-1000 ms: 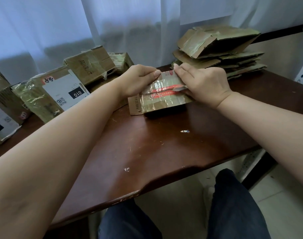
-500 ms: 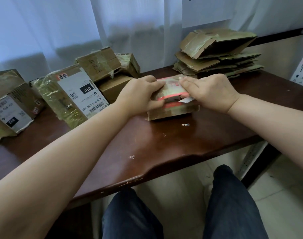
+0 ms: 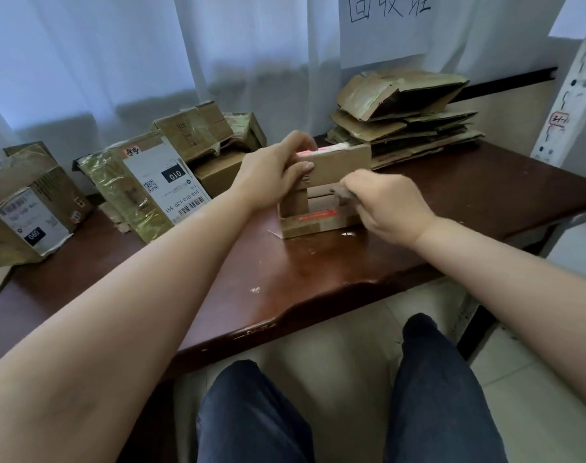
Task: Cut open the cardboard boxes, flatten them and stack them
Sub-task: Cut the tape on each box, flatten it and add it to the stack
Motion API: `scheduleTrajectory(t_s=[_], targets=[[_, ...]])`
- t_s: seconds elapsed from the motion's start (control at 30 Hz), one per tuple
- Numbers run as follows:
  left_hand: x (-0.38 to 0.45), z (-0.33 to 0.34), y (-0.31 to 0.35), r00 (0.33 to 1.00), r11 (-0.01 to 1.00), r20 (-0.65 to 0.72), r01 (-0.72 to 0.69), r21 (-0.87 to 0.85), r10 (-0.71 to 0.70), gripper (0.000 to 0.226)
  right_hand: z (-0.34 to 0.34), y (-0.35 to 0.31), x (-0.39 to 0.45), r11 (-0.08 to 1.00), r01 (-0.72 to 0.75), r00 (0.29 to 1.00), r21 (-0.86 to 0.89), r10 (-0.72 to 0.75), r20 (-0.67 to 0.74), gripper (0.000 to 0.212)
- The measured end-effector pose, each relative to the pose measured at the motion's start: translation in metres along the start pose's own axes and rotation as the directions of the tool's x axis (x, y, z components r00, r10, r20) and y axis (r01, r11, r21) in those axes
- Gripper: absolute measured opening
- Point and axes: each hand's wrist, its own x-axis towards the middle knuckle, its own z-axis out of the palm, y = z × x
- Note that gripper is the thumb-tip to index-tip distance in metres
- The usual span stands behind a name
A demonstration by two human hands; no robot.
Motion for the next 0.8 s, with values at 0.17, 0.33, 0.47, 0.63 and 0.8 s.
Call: scheduleTrajectory(t_s=[0.17,0.33,0.47,0.63,0.8], targets=[[0.003,0.017,-0.006,0.997,0.999,-0.076,0.021,0.026,-0.019,0.026,0.021,0.000,-0.005,0.994,-0.020,0.976,0.107,-0.004,0.219,0.030],[-0.010,0.031,-0.024,0.995,0.982,0.101,0.028,-0.186,-0.009,0.038,0.032,-0.002,0.000,0.987,-0.061,0.957,0.146,0.016,0.291,0.032],[-0.011,0.031,-0.023,0.993,0.976,0.114,0.015,-0.219,0.010,0.039,0.037,-0.009,0.001,0.982,-0.073,0.970,0.172,0.030,0.240,0.023],[-0.012,0.029,-0.021,0.993,0.978,0.114,0.027,-0.207,-0.003,0.040,0.040,-0.020,-0.031,0.996,0.084,0.977,0.006,-0.084,0.195,0.018],[-0.015,0.032,-0.017,0.994,0.980,0.088,0.077,-0.185,-0.061,0.048,0.031,-0.019,-0.023,0.994,-0.063,0.965,0.086,0.039,0.261,0.028]])
